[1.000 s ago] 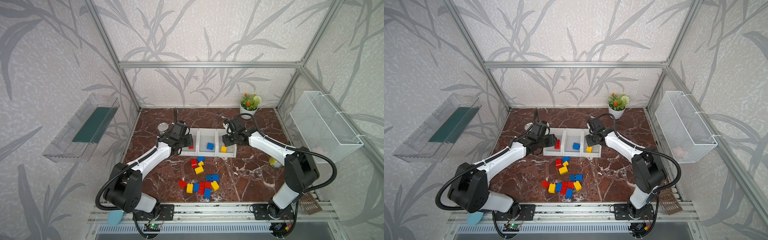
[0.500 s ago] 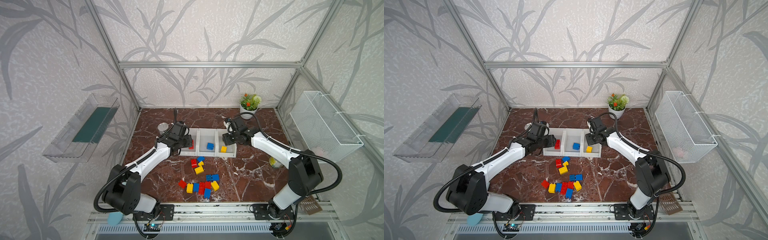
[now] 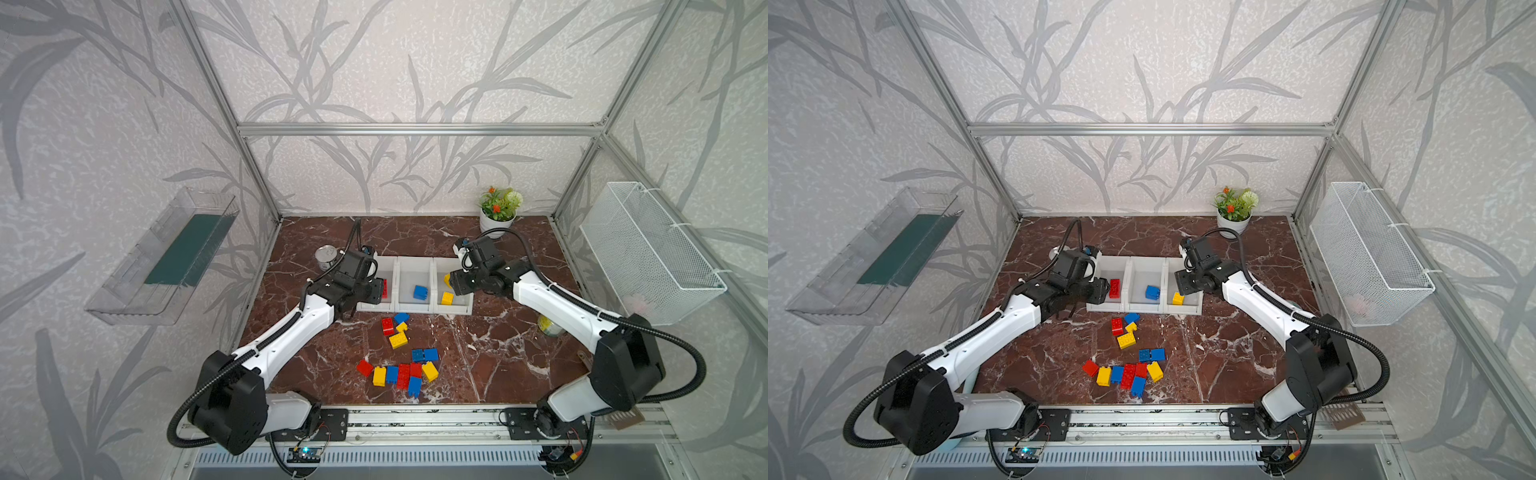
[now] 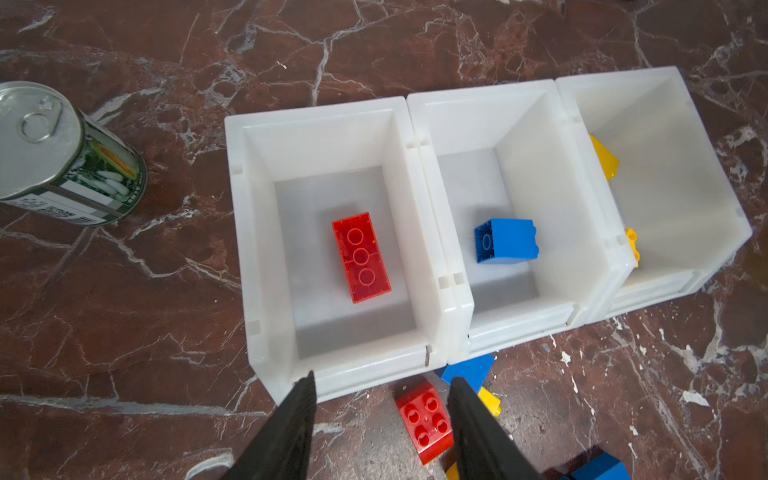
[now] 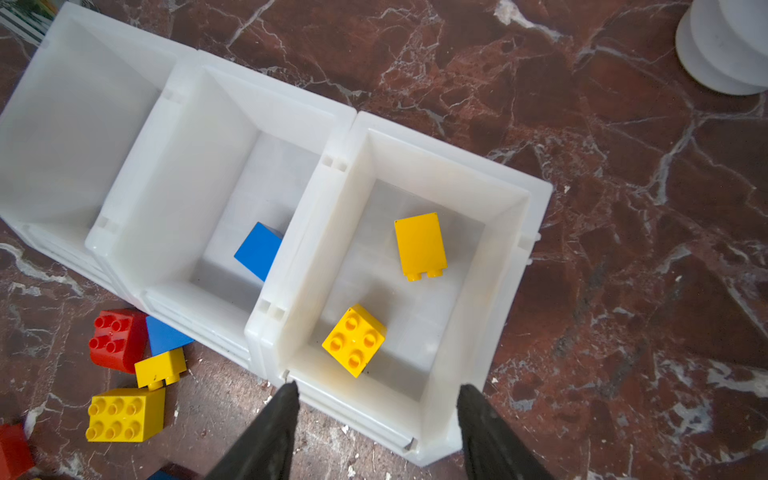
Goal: Sort the legos into containers by color
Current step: 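Lower the left gripper onto the pile while the right gripper withdraws from the bin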
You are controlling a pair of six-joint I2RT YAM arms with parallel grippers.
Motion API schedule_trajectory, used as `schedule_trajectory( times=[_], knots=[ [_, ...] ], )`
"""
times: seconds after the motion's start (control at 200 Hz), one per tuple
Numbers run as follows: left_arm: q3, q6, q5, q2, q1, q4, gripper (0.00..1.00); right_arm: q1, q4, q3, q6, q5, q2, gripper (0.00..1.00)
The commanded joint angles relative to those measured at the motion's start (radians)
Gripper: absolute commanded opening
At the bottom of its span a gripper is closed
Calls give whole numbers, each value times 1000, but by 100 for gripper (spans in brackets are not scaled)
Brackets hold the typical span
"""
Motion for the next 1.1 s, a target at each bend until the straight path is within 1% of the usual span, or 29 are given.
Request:
schedule_trajectory(
  times=[0.0, 0.1, 0.17, 0.305, 0.5, 0.705, 0.79, 0.865, 1.095],
  knots=[
    [-17, 53, -32, -21, -43, -68, 54, -3, -30, -28, 11, -24, -49, 62],
    [-9, 51, -104, -25, -107, -135, 56, 0, -31, -52, 14, -35, -72, 62],
    [-6, 7, -122, -28, -141, -180, 57, 11, -37, -67, 9, -29, -84, 62],
    [-18, -135, -98, -39, -187, -273, 57, 42, -68, -73, -17, 5, -94, 62],
    [-61, -288, -63, -65, -262, -409, 57, 57, -22, -119, -29, -40, -122, 62],
    [-137, -401, -26, -125, -333, -451, 57, 70, 27, -183, -34, -80, -137, 62],
    [-138, -427, -28, -120, -373, -492, 57, 72, 41, -205, -35, -90, -145, 62],
    [-144, -447, -4, -108, -394, -513, 58, 74, 58, -224, -32, -93, -156, 62],
    [-185, -482, 88, -89, -408, -438, 59, 74, 88, -264, -21, -98, -167, 62]
  ],
)
